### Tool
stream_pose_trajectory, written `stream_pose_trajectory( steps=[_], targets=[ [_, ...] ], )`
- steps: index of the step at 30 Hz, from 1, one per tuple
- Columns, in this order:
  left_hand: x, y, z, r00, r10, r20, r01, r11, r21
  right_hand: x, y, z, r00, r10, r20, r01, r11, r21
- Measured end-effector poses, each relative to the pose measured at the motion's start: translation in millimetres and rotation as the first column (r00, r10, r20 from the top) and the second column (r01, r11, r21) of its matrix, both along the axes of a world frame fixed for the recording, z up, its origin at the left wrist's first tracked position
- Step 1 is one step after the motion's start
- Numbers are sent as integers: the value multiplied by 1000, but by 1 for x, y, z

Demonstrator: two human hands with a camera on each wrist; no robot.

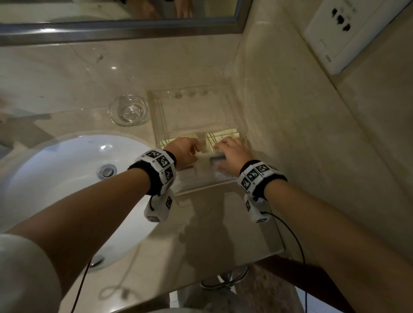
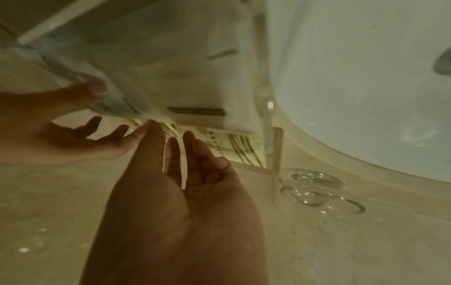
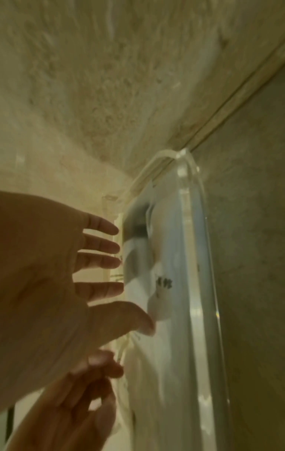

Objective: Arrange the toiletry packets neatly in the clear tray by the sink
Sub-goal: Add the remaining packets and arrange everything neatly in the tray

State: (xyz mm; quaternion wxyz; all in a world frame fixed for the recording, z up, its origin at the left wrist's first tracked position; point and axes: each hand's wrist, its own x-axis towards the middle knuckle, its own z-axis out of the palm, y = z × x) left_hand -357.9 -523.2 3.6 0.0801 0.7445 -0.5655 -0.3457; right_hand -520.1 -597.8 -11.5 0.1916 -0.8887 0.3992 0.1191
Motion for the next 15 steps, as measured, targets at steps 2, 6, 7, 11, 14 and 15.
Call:
stream_pose_trajectory(
  steps=[2,6,7,11,14,15],
  targets=[
    [6,7,-2,1000,-22,17,22,1000,6,0,0,-1,1000,15,-19,-15,1000,-25],
    [12,20,-8,993,-89,74,89,996,10,-1,-1,0,1000,7,-28,-8,999,-41],
    [13,23,-10,988,-124,96,123,992,19,-2,0,1,999,12,-36,-13,999,-43],
    [16,33,-11,963,-215,163,217,976,7,-1,3,2,999,47,-12,-48,997,-65],
    [18,37,-11,958,-222,182,228,974,-14,10,11,4,991,134,24,-133,990,-42],
    [19,39,-11,956,-230,185,236,972,-14,14,15,4,985,175,3,-175,984,-27]
  ],
)
